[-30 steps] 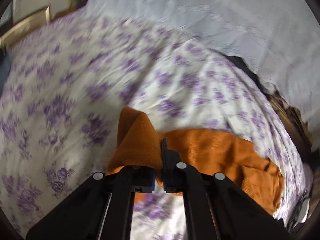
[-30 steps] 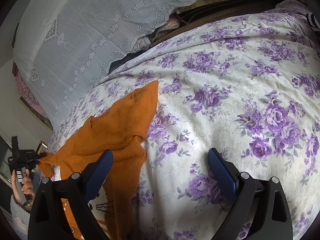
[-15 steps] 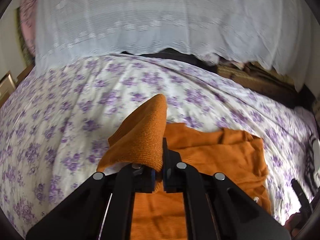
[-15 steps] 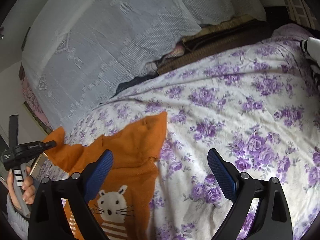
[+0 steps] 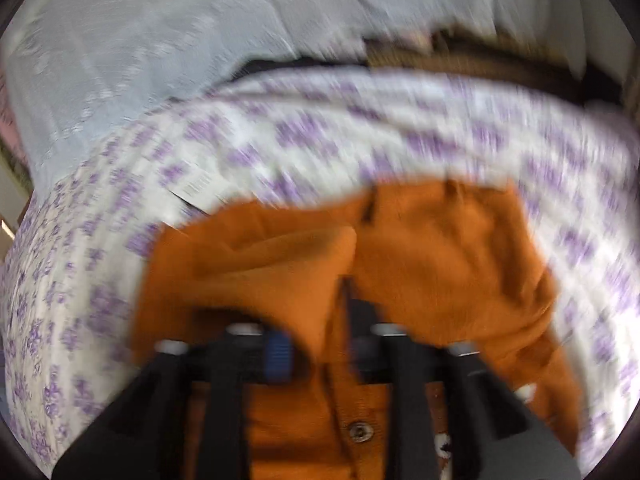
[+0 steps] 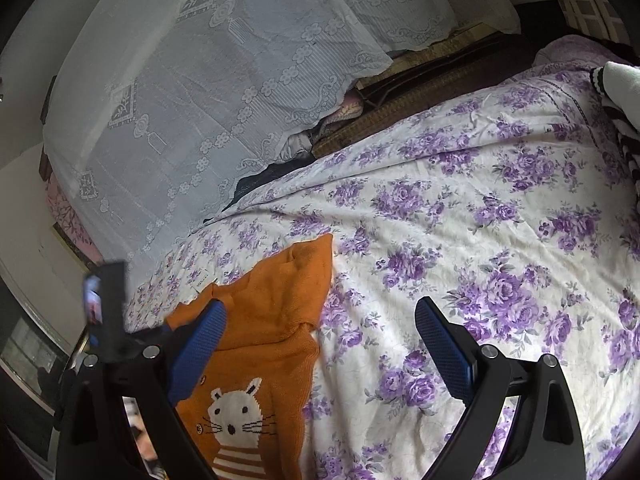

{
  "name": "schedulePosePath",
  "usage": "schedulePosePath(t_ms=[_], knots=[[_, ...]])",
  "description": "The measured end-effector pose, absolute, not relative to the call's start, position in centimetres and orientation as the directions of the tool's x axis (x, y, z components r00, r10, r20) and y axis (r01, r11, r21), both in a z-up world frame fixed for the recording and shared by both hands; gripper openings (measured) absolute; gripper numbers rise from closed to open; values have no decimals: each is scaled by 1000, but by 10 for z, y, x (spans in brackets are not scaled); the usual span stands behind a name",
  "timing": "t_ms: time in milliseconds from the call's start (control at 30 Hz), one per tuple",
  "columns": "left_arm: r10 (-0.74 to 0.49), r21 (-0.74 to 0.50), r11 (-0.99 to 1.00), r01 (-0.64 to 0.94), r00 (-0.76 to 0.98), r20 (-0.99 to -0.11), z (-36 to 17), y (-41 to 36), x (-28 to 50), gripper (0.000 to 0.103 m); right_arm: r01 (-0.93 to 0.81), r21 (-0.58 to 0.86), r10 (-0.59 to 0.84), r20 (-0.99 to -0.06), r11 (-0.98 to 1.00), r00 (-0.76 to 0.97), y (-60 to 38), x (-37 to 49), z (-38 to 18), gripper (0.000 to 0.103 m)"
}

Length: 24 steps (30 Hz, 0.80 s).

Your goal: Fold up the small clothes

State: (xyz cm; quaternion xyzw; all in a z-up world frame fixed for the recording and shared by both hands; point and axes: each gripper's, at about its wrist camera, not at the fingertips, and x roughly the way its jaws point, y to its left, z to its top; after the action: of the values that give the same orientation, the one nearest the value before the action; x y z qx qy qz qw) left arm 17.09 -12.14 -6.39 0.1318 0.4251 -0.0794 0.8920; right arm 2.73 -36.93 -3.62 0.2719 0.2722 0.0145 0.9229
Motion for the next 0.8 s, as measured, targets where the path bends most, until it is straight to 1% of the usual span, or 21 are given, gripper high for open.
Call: schedulePosePath(t_ms=[33, 100, 133, 167, 200, 233, 300, 367, 433, 500, 533, 567, 667, 800], knots=[[-23, 183, 946, 268, 616, -787, -74, -126, 169, 63, 125, 514, 176, -497, 849, 849, -371, 28, -37, 96], [3, 248, 926, 286, 649, -760, -78, -132, 156, 67, 129, 523, 181, -500, 842, 847, -373, 29, -39, 96], [-4, 251, 922, 295, 656, -755, -74, -133, 152, 75, 129, 526, 183, -502, 841, 845, -374, 29, -40, 96], [-40, 229, 920, 317, 659, -751, -65, -129, 146, 84, 130, 526, 185, -504, 840, 844, -374, 30, -41, 96], [-85, 194, 921, 338, 659, -747, -55, -123, 140, 89, 128, 525, 188, -507, 841, 841, -374, 31, -42, 96], [-125, 164, 920, 356, 662, -739, -45, -117, 133, 97, 125, 521, 191, -510, 844, 839, -373, 32, -42, 96], [-173, 141, 918, 372, 693, -699, -22, -94, 116, 98, 113, 508, 197, -515, 854, 834, -370, 33, -42, 96], [-161, 153, 925, 347, 725, -670, -8, -67, 108, 99, 82, 482, 207, -515, 872, 832, -361, 34, -40, 92], [-120, 166, 941, 295, 748, -652, -3, -43, 112, 99, 32, 437, 221, -514, 899, 829, -347, 34, -37, 90], [-17, 173, 971, 166, 767, -641, -5, -9, 127, 99, -18, 363, 219, -520, 932, 826, -330, 33, -33, 90], [20, 155, 982, 109, 756, -654, -9, 6, 138, 99, -41, 311, 206, -519, 949, 829, -316, 33, -30, 89], [48, 109, 993, 39, 720, -693, -19, 27, 155, 99, -57, 267, 193, -521, 962, 831, -305, 33, -28, 89], [29, 29, 1000, -10, 621, -783, -50, 52, 191, 99, -135, 123, 180, -527, 983, 830, -259, 35, -18, 89], [57, 70, 998, 1, 574, -817, -87, 55, 207, 99, -242, -41, 176, -568, 969, 804, -185, 54, -8, 89]])
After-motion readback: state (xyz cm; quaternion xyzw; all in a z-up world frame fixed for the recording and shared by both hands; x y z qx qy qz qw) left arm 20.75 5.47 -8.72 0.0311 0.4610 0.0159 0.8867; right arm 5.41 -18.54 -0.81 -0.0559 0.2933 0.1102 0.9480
